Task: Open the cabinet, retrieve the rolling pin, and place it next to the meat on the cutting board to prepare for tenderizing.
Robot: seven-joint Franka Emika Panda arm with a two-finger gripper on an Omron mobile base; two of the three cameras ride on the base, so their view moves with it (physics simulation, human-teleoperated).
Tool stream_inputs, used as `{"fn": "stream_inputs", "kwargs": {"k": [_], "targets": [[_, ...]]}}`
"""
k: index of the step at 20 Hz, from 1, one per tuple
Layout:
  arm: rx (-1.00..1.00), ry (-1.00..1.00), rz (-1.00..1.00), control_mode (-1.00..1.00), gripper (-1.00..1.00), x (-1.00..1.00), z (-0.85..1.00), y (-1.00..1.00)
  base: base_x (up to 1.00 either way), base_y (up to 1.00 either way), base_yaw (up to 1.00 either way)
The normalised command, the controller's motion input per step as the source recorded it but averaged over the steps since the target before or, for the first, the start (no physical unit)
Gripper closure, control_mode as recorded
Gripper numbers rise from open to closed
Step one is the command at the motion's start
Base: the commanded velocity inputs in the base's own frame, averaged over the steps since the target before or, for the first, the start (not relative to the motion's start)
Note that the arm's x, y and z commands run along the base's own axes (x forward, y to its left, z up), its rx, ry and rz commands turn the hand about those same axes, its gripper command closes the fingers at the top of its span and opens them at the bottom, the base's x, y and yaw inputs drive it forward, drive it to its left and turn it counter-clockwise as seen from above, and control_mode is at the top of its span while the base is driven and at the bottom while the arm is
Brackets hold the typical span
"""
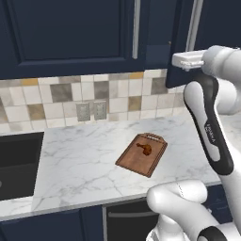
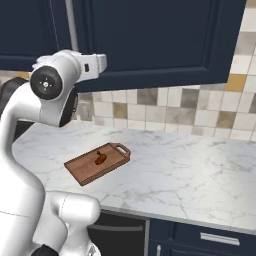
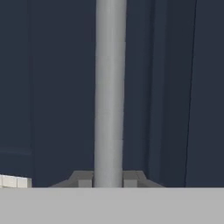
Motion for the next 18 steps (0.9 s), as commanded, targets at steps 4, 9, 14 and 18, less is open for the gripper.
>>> {"fn": "stream_inputs", "kwargs": {"k": [4,9,14,18], "targets": [[0.03,0.0,0.0,-1.0,1.0,-0.31,-0.15,-0.07,0.0,0.0,0.0],[0.01,0.0,0.0,-1.0,1.0,-0.4,-0.15,-0.06,0.0,0.0,0.0],[0.0,0.0,0.01,-1.0,1.0,-0.47,-0.14,-0.22,0.0,0.0,0.0],[0.0,0.01,0.04,-1.0,1.0,-0.3,-0.22,-0.42,0.0,0.0,0.0]]}}
